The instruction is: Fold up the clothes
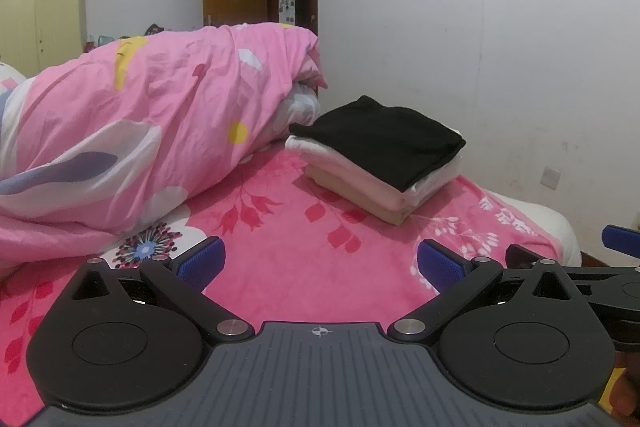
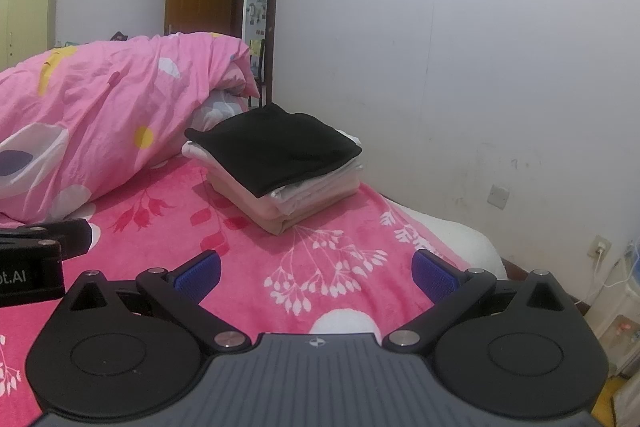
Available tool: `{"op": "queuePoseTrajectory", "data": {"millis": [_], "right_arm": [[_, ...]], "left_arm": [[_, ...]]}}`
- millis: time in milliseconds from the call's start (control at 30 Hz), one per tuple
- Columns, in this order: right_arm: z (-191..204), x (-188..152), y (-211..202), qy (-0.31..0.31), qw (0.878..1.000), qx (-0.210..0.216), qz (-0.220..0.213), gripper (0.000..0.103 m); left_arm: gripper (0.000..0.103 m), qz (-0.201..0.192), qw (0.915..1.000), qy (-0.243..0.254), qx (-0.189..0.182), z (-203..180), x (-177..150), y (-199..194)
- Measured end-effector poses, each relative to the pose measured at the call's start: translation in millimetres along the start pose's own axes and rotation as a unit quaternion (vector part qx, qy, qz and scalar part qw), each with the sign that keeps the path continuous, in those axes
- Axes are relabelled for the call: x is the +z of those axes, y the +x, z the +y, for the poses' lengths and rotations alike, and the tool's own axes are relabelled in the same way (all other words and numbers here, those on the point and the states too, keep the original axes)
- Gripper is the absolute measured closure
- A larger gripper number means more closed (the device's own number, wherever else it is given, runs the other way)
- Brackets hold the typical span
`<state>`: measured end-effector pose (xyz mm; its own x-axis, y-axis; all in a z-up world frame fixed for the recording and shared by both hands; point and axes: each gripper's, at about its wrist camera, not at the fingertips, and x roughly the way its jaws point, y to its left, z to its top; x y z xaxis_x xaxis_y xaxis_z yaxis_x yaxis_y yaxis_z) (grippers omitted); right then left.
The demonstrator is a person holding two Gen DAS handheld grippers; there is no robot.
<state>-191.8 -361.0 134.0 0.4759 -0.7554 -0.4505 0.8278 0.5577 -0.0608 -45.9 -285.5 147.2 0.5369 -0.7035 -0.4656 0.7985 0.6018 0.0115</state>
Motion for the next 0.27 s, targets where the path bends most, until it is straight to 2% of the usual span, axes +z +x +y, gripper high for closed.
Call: {"op": "queuePoseTrajectory", "data": {"millis": [267], "right_arm": [[-0.8, -1.3, 0.6, 0.003, 1.000, 0.001, 0.000, 0.000]], "left_arm": [[0.000, -0.003, 1.0000, 0.001, 0.002, 0.7, -0.3, -1.3]]}}
